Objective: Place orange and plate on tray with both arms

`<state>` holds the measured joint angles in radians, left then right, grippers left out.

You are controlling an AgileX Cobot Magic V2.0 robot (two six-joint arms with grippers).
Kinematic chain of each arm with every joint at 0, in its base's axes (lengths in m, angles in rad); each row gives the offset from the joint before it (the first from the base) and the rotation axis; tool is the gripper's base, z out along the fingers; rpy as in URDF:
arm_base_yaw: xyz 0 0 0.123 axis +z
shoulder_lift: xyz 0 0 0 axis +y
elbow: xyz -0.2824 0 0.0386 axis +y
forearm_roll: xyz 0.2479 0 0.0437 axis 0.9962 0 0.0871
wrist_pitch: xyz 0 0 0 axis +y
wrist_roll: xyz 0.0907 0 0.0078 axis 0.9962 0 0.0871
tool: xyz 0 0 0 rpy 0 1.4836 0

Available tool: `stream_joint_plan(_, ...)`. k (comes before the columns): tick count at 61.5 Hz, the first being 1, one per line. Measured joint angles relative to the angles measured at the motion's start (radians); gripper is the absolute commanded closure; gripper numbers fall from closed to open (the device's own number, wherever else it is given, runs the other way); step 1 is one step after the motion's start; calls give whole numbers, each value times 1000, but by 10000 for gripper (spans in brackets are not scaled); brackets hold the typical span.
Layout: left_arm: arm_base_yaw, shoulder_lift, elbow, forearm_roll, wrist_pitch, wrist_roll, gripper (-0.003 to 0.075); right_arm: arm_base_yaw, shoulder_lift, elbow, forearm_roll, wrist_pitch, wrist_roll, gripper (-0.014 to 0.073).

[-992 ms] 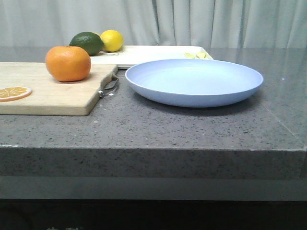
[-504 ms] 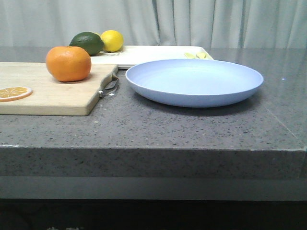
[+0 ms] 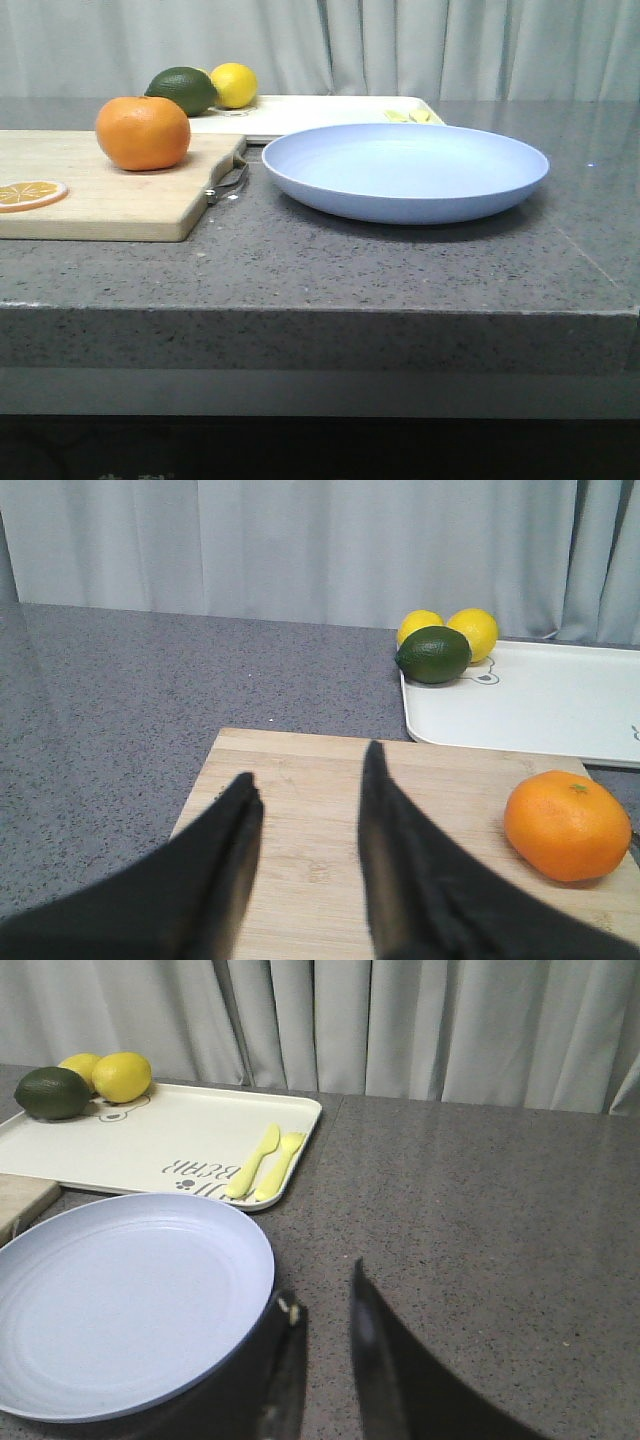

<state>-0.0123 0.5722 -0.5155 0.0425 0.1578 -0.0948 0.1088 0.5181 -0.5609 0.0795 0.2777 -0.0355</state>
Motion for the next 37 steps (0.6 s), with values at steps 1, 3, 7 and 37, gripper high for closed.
stream_joint_plan(1, 0, 0, 0, 0, 0, 0, 164, 0, 0, 0, 0, 0, 0, 176)
stream_joint_plan(3, 0, 0, 0, 0, 0, 0, 97, 0, 0, 0, 0, 0, 0, 117)
stream_joint_plan(7, 0, 0, 0, 0, 0, 0, 22, 0, 0, 0, 0, 0, 0, -9)
stream_joint_plan(37, 0, 0, 0, 0, -3, 0, 38, 0, 0, 0, 0, 0, 0, -49)
